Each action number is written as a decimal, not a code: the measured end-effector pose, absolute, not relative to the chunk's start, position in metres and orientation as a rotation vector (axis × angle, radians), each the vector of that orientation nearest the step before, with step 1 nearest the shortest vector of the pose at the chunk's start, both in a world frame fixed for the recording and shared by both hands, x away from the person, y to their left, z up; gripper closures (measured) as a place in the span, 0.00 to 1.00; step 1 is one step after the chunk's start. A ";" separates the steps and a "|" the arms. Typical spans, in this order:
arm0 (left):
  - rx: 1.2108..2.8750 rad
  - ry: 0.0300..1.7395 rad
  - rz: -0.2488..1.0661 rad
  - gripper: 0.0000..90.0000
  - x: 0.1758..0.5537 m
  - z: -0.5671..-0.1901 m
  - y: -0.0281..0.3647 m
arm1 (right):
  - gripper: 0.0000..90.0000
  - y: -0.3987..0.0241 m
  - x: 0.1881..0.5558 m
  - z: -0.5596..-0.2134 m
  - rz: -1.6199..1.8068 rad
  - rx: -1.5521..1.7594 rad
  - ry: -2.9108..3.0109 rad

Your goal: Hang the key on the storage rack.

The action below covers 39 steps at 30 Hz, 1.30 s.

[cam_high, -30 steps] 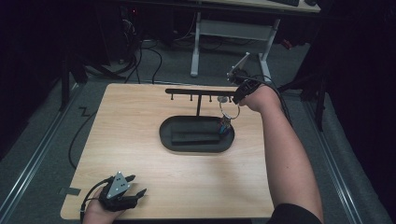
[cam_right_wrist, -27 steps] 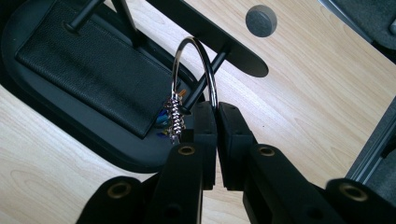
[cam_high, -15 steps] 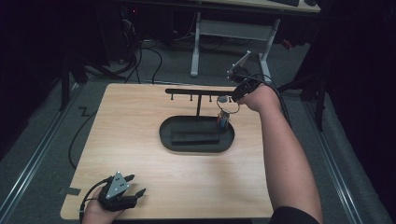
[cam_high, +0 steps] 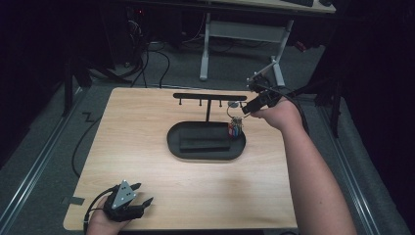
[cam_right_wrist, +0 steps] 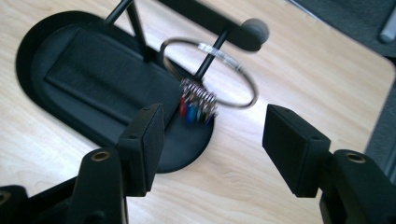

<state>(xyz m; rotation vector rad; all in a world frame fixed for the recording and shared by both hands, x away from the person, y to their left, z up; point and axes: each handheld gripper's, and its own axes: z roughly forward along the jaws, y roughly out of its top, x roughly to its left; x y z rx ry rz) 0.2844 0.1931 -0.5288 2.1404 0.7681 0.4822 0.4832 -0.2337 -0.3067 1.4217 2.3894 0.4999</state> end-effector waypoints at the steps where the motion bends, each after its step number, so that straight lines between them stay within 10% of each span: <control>1: 2.142 0.770 0.484 0.38 0.285 -0.529 0.193 | 0.42 -0.234 0.480 -0.309 0.505 1.420 2.392; 39: 2.147 0.736 0.465 0.36 0.293 -0.529 0.179 | 0.17 -0.269 0.359 -0.427 0.811 1.378 2.225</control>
